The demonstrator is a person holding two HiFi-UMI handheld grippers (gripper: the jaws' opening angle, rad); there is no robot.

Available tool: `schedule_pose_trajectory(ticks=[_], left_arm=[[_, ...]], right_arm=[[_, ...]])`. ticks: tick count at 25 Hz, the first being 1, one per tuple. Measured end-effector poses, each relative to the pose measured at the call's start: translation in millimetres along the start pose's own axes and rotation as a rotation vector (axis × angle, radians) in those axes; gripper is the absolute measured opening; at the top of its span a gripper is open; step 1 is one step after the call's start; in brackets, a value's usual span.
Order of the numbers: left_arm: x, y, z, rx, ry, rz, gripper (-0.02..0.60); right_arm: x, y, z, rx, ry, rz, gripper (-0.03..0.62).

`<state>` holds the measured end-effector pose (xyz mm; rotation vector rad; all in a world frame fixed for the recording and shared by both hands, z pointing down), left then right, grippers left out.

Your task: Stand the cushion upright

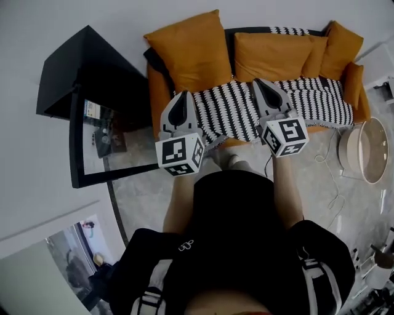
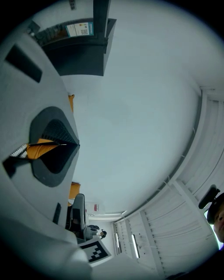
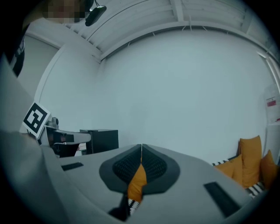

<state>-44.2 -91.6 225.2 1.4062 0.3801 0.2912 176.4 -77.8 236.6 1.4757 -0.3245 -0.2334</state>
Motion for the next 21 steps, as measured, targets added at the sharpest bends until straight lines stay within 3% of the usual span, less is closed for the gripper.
schedule_pose_trajectory(ticks=[21], left_arm=[[22.0, 5.5, 22.5, -0.042, -0.037, 0.008, 0.009]], right_arm=[[25.0, 1.9, 7.4, 0.008, -0.081, 0.017, 0.012]])
Point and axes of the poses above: the fingertips, and each gripper's own axes: z forward along the fingers, x to its right, y out of its underside, the point moved 5 cm from there along -z, backward along the fingers, and after that the axes turned 2 degrees about -y, right-handed, at the moved point
